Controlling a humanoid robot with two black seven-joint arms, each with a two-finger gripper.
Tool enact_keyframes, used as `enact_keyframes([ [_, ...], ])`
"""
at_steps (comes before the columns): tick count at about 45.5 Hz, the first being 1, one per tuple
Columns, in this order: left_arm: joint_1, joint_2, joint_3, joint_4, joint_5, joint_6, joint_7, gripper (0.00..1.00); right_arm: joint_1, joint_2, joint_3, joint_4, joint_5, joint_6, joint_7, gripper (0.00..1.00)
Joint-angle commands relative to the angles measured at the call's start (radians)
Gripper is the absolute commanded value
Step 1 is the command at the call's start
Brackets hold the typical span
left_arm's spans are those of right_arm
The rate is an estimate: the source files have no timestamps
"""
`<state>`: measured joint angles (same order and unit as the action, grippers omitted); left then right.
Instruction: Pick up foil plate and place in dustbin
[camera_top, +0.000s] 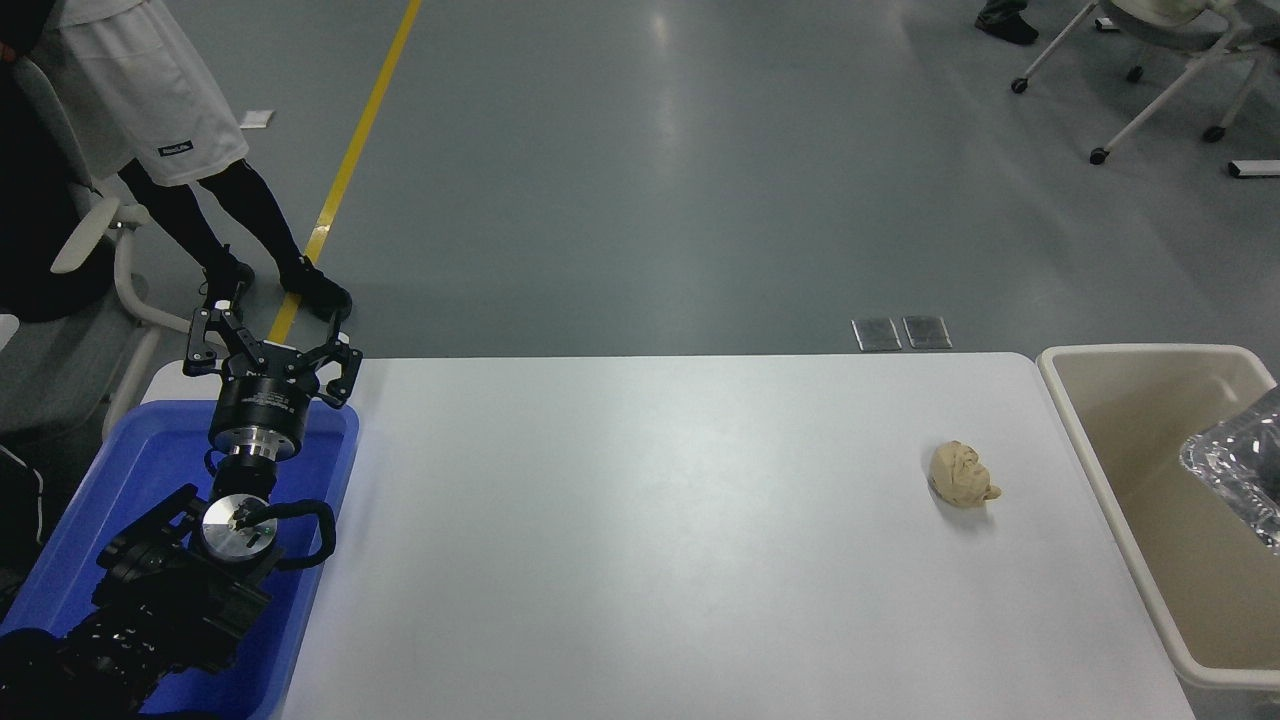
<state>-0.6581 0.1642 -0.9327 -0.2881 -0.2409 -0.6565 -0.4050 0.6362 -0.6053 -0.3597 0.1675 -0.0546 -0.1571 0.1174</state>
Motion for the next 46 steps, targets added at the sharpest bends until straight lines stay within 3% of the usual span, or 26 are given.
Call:
enact_keyframes([
  [1,0.000,0.000,0.000,0.001,0.000,0.000,0.000,0.99,-0.023,0.059,0.016,-0.031,0.002,-0.068,-0.018,0.00],
  [26,0.000,0.000,-0.002,0.000,0.002,0.000,0.000,0.99,-0.023,0.079,0.025,-0.033,0.004,-0.119,-0.021,0.00],
  [35,0.000,0.000,-0.002,0.001,0.000,0.000,0.000,0.99,-0.027,0.081,0.025,-0.031,0.004,-0.234,-0.018,0.58],
  [41,0.000,0.000,-0.002,0.000,0.000,0.000,0.000,0.99,-0.027,0.087,0.025,-0.031,0.004,-0.240,-0.018,0.75],
  [46,0.000,0.000,0.000,0.000,0.000,0.000,0.000,0.99,-0.026,0.088,0.025,-0.031,0.004,-0.237,-0.018,0.75],
])
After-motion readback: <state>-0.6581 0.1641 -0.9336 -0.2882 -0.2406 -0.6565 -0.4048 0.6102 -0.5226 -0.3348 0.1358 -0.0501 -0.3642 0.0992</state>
